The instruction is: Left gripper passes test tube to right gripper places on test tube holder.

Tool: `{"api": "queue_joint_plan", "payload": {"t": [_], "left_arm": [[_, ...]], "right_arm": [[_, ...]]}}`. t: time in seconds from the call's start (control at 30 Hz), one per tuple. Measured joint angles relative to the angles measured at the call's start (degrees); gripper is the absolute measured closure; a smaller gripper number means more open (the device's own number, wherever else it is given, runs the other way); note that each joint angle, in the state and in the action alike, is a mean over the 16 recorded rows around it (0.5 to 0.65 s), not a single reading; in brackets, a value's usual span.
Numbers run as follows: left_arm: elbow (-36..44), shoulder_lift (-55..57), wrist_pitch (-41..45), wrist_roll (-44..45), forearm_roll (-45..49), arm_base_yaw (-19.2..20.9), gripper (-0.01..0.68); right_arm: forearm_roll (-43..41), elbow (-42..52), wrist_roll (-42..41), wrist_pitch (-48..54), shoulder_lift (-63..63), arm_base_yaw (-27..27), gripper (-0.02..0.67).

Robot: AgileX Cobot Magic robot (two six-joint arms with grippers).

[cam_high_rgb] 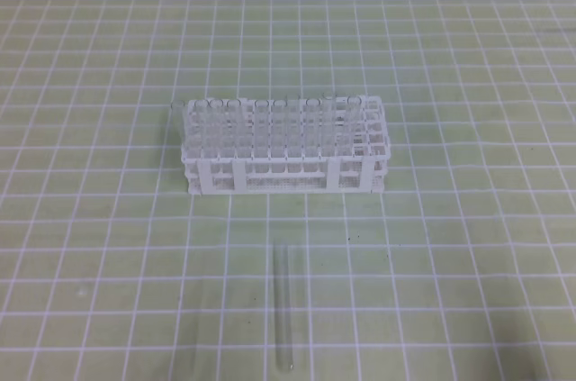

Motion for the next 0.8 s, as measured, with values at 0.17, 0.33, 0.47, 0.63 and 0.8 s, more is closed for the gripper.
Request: {"api": "queue_joint_plan", "payload": {"t": [0.17, 0.33, 0.47, 0.63, 0.8], "left_arm": [[0.11, -0.17, -0.19, 0.01, 0.00, 0.00, 0.673], [0.31, -0.47, -0.35, 0.01, 0.02, 0.00, 0.673], [0.54, -0.95, -0.65, 0.02, 0.01, 0.00, 0.673], [0.78, -1.31, -2.10, -0.43, -1.05, 0.00, 0.673], [0.78, -1.31, -5.06, -2.26, -4.85, 0.00, 0.673]], "right_arm": [[0.00, 0.00, 0.00, 0.00, 0.02, 0.00, 0.651], [0.00, 0.00, 0.00, 0.00, 0.05, 0.00, 0.651], [0.00, 0.00, 0.00, -0.02, 0.08, 0.00, 0.651], [0.76, 0.00, 0.00, -0.70, 0.11, 0.00, 0.651], [4.83, 0.00, 0.00, -2.75, 0.12, 0.01, 0.651]]}}
